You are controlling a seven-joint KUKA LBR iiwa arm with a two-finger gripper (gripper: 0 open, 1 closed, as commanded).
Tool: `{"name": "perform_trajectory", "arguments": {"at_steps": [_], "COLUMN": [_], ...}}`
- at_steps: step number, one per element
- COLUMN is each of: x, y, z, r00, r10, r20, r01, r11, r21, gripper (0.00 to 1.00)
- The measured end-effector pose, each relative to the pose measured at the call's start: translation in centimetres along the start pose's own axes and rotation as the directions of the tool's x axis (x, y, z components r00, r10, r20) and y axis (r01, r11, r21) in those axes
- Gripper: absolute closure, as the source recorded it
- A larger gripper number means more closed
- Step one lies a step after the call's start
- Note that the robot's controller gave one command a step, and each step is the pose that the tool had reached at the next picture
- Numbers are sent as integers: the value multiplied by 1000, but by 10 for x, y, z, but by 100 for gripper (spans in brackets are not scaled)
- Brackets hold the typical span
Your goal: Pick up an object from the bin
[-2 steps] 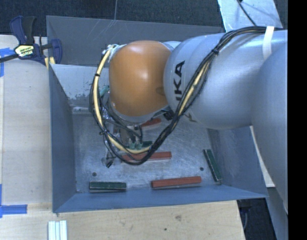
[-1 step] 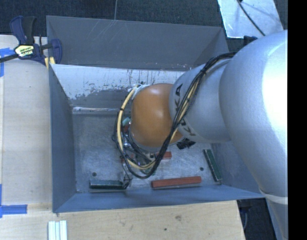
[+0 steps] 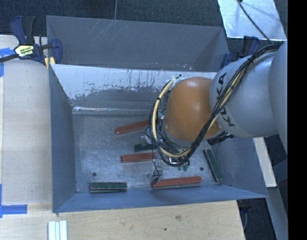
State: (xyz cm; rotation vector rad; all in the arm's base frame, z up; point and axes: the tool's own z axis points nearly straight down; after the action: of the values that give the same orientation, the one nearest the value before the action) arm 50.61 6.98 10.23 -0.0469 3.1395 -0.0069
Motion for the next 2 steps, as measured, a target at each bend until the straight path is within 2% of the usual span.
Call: {"name": "perform_trajectory", "arguments": {"at_steps": [1,2], "x": [-30,-30], "y": [5,5], "z": [34,32], "r00": [1000,1000], "r10": [-30,-28], "r20": [3,2], "r01": [30,28], "r11": [1000,1000], "r21": [-5,-5], "gripper": [0,100]}}
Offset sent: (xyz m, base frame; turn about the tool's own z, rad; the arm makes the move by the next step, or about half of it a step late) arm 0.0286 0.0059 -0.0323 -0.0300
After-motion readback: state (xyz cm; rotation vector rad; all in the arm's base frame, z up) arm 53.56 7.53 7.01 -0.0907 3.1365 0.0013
